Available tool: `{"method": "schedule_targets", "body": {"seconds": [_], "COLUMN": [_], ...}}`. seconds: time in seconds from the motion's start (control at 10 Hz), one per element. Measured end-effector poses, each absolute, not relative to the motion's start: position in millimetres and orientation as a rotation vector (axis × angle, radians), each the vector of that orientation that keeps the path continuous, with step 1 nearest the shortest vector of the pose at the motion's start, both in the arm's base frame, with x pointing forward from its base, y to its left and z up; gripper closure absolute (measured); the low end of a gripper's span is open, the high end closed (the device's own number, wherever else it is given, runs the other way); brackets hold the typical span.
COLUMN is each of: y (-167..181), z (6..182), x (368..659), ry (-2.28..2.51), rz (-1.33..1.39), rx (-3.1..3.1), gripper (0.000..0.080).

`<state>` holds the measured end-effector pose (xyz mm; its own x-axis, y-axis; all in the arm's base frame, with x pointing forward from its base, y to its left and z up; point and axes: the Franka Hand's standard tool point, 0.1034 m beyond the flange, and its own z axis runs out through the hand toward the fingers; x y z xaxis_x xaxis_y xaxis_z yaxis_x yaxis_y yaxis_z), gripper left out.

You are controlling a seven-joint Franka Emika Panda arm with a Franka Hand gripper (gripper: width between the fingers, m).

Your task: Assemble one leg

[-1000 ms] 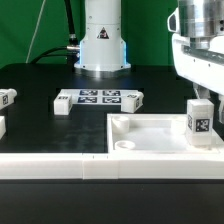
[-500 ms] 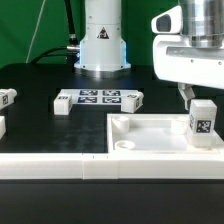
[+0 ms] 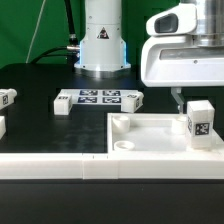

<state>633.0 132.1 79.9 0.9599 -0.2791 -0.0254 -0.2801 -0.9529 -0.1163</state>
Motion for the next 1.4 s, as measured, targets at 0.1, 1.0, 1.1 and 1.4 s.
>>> {"method": "schedule_targets", "body": {"seconds": [0.1, 1.0, 1.1, 1.4], "y": [127.3, 116.3, 116.2, 116.2], "z": [78.6, 78.7, 78.7, 78.7], "x": [632.9, 635.3, 635.3, 635.3], "ry": [0.272, -0.625, -0.625, -0.616], "rz": [0.004, -0.037, -0.037, -0.037], "rx": [-3.011, -3.017, -3.017, -3.019], "gripper": [0.0151, 0.0190, 0.0378, 0.0509]}}
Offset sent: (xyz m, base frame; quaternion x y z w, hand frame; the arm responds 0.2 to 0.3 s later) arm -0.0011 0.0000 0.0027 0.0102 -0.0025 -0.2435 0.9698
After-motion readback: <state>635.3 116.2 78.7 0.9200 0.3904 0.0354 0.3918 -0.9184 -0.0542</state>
